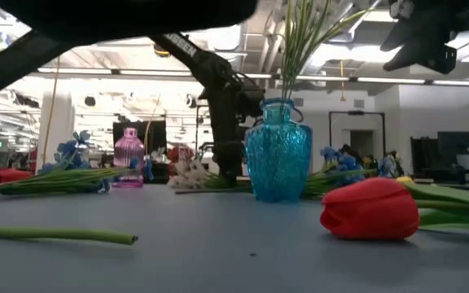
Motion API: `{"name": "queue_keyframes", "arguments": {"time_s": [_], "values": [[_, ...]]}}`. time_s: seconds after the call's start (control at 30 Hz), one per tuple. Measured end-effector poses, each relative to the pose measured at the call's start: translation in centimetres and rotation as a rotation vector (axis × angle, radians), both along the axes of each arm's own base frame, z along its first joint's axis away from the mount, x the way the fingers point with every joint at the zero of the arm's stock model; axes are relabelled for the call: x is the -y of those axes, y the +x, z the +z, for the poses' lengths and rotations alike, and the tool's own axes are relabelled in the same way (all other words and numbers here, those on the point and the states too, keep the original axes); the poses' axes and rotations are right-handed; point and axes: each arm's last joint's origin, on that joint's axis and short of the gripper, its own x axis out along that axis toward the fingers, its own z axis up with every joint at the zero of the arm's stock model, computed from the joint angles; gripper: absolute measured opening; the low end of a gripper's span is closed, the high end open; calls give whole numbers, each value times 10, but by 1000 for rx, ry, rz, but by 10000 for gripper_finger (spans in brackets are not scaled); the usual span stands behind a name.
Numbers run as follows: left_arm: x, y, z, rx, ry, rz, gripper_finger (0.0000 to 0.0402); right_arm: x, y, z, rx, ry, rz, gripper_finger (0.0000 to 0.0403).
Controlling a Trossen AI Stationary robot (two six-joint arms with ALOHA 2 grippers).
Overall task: Sort flowers into vase by color
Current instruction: Put the top white flower into the blue vase
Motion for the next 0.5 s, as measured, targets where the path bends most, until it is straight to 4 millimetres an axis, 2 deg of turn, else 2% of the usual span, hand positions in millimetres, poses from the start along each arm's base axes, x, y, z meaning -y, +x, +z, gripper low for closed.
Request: {"name": "queue_keyframes", "arguments": {"time_s": [0.13, 0.27, 0.5], "values": [[-1, -2, 1, -27, 32, 28, 20, 0, 0, 0, 6, 2, 0, 183], [3, -7, 13, -11, -27, 22, 8, -1, 2, 2, 26, 10, 1, 183], [27, -20, 69, 32, -52, -14, 3, -1, 1, 5, 55, 31, 28, 183]]}}
